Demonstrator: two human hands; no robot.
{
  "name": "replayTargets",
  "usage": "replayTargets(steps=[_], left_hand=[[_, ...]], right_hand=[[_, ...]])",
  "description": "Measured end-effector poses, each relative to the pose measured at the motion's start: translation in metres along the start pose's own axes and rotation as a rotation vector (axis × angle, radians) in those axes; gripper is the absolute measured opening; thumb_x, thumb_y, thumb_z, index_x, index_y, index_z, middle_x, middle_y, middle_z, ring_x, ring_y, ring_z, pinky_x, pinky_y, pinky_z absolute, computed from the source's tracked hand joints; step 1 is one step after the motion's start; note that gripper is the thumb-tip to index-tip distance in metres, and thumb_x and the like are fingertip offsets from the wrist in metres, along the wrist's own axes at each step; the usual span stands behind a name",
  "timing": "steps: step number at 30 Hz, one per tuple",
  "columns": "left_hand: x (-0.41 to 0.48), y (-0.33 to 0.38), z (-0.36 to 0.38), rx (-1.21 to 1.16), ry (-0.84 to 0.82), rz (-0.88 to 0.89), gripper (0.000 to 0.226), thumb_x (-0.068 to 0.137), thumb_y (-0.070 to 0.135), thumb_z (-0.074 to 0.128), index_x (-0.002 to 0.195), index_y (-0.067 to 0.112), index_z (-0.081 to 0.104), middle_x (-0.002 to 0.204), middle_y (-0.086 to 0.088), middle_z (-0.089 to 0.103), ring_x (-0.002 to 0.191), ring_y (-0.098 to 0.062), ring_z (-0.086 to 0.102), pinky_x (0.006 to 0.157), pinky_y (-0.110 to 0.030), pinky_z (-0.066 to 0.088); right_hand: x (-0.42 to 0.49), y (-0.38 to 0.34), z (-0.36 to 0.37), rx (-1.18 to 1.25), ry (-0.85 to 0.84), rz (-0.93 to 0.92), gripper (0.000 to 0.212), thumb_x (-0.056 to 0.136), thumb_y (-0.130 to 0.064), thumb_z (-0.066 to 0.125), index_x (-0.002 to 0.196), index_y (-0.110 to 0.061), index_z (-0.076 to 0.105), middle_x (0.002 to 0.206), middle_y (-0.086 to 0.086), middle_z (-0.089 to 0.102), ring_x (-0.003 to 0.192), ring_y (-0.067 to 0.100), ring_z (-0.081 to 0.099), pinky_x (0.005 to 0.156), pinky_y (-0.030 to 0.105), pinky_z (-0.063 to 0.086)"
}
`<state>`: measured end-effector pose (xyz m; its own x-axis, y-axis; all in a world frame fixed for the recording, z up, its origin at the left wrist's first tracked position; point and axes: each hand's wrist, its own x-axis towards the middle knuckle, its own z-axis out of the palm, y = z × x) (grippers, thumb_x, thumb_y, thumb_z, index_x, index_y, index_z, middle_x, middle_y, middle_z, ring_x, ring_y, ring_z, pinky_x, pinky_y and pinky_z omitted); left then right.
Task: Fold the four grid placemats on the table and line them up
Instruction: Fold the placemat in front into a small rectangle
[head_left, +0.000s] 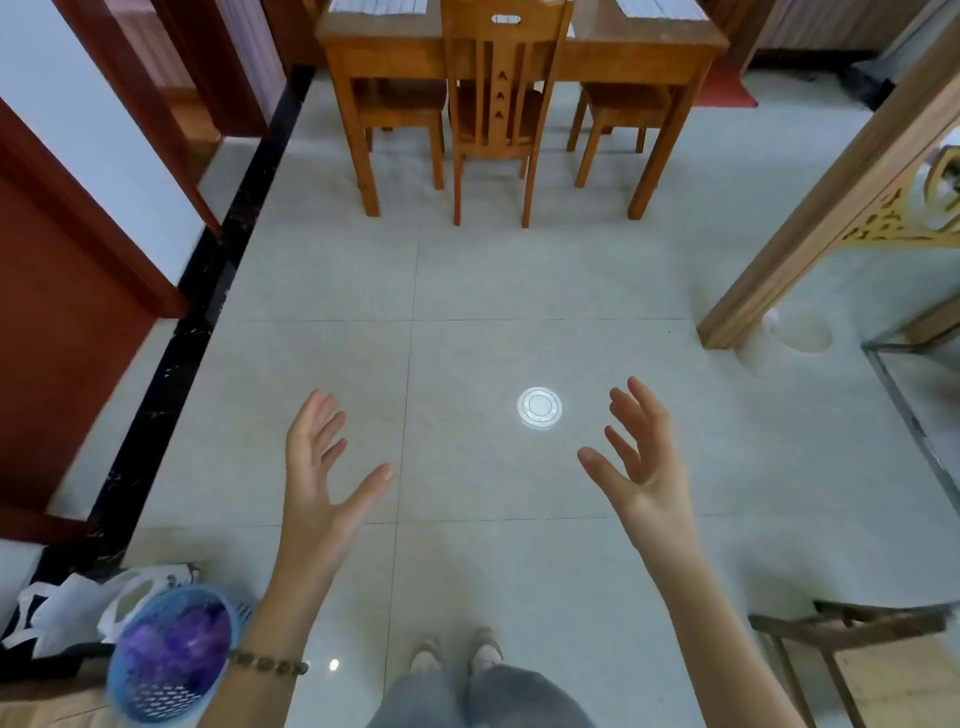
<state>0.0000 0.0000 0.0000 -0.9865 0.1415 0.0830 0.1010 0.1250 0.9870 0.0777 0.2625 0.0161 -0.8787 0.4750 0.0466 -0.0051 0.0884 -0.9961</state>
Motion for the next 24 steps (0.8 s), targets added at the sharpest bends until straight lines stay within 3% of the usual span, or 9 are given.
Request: replayTargets(steps=[12, 17, 21, 24], left_hand=[[0.066, -0.014, 0.031, 0.016, -0.002, -0.007, 0.085, 0.066, 0.041, 0.074, 0.138, 0.046, 0.029, 0.145, 0.018, 0.039, 0.134, -0.004, 0.039, 0.111, -0.038, 0.035], [0.135, -0.018, 0.036, 0.014, -0.010, 0.011, 0.084, 0.068, 0.040, 0.075, 0.139, 0.045, 0.029, 0.146, 0.018, 0.038, 0.134, -0.003, 0.038, 0.111, -0.038, 0.034], [0.203, -0.024, 0.038, 0.022, -0.022, 0.020, 0.084, 0.074, 0.025, 0.074, 0.143, 0.038, 0.028, 0.147, 0.014, 0.037, 0.134, -0.002, 0.038, 0.112, -0.039, 0.033], [0.256, -0.027, 0.038, 0.021, -0.055, 0.016, 0.085, 0.071, 0.035, 0.075, 0.141, 0.042, 0.028, 0.147, 0.016, 0.037, 0.134, -0.002, 0.038, 0.112, -0.037, 0.034]], right_hand=[[0.079, 0.013, -0.010, -0.026, -0.030, 0.025, 0.069, 0.082, 0.004, 0.067, 0.139, -0.023, 0.038, 0.139, -0.002, 0.047, 0.130, 0.005, 0.044, 0.103, 0.020, 0.041], [0.140, 0.014, 0.008, -0.026, -0.011, 0.019, 0.067, 0.082, 0.003, 0.067, 0.137, -0.026, 0.040, 0.138, -0.006, 0.048, 0.129, 0.002, 0.044, 0.104, 0.022, 0.040], [0.200, 0.016, 0.031, -0.050, 0.007, 0.024, 0.066, 0.083, 0.002, 0.067, 0.135, -0.029, 0.041, 0.138, -0.007, 0.049, 0.128, 0.001, 0.045, 0.105, 0.026, 0.040], [0.246, 0.012, 0.051, -0.046, 0.030, 0.025, 0.066, 0.084, 0.002, 0.066, 0.134, -0.032, 0.041, 0.137, -0.008, 0.049, 0.127, 0.000, 0.045, 0.107, 0.029, 0.040]])
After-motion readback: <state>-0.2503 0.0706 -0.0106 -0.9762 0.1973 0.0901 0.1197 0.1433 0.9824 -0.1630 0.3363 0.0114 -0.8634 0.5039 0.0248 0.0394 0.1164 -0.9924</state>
